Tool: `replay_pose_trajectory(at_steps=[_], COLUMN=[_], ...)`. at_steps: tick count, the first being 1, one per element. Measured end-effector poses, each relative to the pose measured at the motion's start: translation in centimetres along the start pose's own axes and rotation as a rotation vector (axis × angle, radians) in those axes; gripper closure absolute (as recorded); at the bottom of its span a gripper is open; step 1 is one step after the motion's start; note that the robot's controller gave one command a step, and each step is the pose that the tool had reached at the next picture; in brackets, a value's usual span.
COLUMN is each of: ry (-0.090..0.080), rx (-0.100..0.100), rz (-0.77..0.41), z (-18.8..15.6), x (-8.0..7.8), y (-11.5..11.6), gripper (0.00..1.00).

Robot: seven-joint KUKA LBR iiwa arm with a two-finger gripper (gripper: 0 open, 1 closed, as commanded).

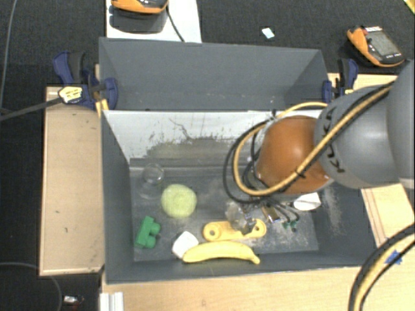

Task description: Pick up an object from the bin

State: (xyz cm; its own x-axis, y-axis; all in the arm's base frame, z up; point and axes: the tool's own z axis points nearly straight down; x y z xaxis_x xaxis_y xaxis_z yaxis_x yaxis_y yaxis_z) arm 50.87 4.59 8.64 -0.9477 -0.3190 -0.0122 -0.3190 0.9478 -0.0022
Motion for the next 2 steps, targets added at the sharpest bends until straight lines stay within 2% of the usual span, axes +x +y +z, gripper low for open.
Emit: replay_pose_trajectory(at_steps=[1, 2], ry=[-0.009, -0.011], rx=[0.003, 0.003], rz=[-0.023, 0.043], z=[0.96, 1.04], x=[0.74, 1.32], y=[1.77, 1.96], gripper=[1.00, 1.00])
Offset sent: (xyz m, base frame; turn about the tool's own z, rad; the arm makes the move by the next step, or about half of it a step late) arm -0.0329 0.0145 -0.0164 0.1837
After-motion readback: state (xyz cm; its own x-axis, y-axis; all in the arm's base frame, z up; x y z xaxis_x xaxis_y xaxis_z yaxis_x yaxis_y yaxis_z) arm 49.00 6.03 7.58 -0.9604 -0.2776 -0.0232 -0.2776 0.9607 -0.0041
